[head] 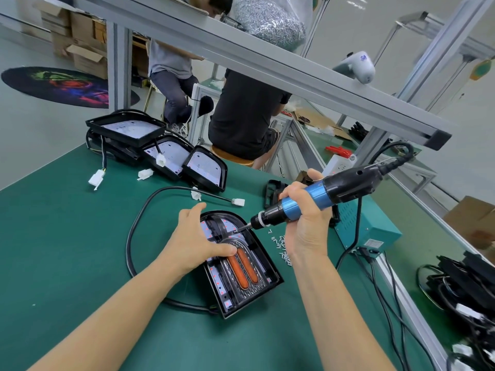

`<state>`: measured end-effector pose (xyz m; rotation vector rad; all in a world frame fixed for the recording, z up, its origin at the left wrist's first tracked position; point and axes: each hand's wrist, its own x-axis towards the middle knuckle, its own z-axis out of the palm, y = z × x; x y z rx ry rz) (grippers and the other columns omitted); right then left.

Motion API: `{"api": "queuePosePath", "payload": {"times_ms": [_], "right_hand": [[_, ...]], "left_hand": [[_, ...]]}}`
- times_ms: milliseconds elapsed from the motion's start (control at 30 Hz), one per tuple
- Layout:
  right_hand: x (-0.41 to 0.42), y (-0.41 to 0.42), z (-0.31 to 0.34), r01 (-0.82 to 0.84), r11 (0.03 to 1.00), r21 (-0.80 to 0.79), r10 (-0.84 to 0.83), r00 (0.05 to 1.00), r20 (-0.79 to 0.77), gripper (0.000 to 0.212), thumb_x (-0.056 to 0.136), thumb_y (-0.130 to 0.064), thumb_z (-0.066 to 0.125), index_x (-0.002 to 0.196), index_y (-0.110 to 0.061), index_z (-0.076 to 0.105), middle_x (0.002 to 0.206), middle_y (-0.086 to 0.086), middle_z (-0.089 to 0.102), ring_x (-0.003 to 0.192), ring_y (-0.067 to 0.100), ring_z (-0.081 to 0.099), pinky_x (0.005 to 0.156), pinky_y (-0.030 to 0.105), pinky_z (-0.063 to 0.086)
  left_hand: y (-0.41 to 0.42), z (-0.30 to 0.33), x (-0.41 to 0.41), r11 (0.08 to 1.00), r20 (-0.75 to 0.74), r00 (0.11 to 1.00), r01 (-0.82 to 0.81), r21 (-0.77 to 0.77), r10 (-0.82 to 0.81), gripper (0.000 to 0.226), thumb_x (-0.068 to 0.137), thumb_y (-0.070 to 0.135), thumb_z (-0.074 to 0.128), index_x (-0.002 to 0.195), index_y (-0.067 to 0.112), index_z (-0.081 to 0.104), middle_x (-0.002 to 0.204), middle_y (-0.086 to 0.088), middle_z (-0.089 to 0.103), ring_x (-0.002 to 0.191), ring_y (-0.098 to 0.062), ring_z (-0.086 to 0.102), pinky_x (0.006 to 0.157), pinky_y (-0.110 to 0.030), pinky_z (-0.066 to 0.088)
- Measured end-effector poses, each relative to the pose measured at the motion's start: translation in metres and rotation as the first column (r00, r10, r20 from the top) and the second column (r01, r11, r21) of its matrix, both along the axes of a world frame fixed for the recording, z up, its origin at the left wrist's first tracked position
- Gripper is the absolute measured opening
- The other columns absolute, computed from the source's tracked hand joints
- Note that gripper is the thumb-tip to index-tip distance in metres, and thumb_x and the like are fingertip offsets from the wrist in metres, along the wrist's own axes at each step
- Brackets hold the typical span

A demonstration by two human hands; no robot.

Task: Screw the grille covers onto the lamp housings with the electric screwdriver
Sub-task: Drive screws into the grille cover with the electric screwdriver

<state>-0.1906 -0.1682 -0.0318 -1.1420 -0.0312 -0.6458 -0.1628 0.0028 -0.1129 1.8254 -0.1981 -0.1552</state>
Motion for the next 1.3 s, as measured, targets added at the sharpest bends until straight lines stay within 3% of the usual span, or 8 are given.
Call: {"api": "queuePosePath", "payload": {"times_ms": [267,467,633,933,1100,1300], "right_hand": [[0.000,0.008,0.001,-0.030,0.996,-0.087,0.031,0.999,0.019,0.041,0.070,-0.002,0.066,0.104,-0.023,0.057,0.068,0.000,0.053,0.079,0.022,0.049,0.082,0.031,0.045],[0.003,0.009,0.002,-0.076,0.990,-0.117,0.080,0.996,0.037,0.046,0.071,0.000,0.064,0.110,-0.022,0.053,0.068,0.000,0.051,0.078,0.024,0.046,0.078,0.027,0.048],[0.005,0.008,-0.003,-0.106,0.993,-0.054,0.107,0.994,0.008,0.042,0.070,0.002,0.066,0.099,-0.022,0.047,0.075,-0.004,0.053,0.078,0.022,0.046,0.079,0.033,0.046],[0.006,0.012,0.000,-0.112,0.989,-0.095,0.112,0.994,-0.001,0.038,0.072,0.002,0.067,0.095,-0.024,0.051,0.077,-0.003,0.053,0.078,0.021,0.047,0.077,0.033,0.045],[0.004,0.013,0.002,-0.161,0.978,-0.131,0.163,0.987,0.003,0.040,0.072,0.007,0.065,0.072,-0.032,0.057,0.075,-0.004,0.052,0.076,0.019,0.045,0.075,0.033,0.042],[0.002,0.013,0.004,-0.228,0.957,-0.178,0.230,0.973,-0.009,0.038,0.070,0.008,0.062,0.074,-0.029,0.053,0.076,-0.003,0.052,0.074,0.018,0.045,0.075,0.032,0.042]], "left_hand": [[-0.004,0.001,-0.002,1.000,0.040,0.999,-0.014,0.009,0.013,0.112,0.056,0.032,0.090,0.147,0.022,0.024,0.127,0.012,0.026,0.113,-0.005,0.031,0.094,-0.025,0.029],[-0.004,-0.004,-0.003,0.998,0.036,0.999,-0.020,-0.052,0.022,0.108,0.056,0.027,0.091,0.144,0.019,0.030,0.124,0.011,0.029,0.114,-0.005,0.034,0.095,-0.022,0.028],[0.001,-0.012,-0.006,0.994,0.025,0.999,-0.046,-0.102,0.048,0.105,0.057,0.025,0.091,0.143,0.017,0.032,0.121,0.009,0.032,0.113,-0.009,0.040,0.093,-0.022,0.032],[0.000,-0.014,-0.007,0.990,0.033,0.997,-0.063,-0.128,0.067,0.103,0.057,0.021,0.091,0.142,0.015,0.034,0.123,0.007,0.033,0.113,-0.010,0.041,0.095,-0.023,0.033],[0.000,-0.014,-0.007,0.988,0.033,0.997,-0.071,-0.139,0.076,0.102,0.056,0.020,0.092,0.141,0.014,0.035,0.122,0.006,0.034,0.113,-0.011,0.043,0.094,-0.024,0.034],[0.001,-0.017,-0.007,0.986,0.033,0.996,-0.081,-0.148,0.087,0.104,0.055,0.021,0.092,0.141,0.014,0.035,0.122,0.006,0.034,0.115,-0.013,0.044,0.096,-0.025,0.034]]}}
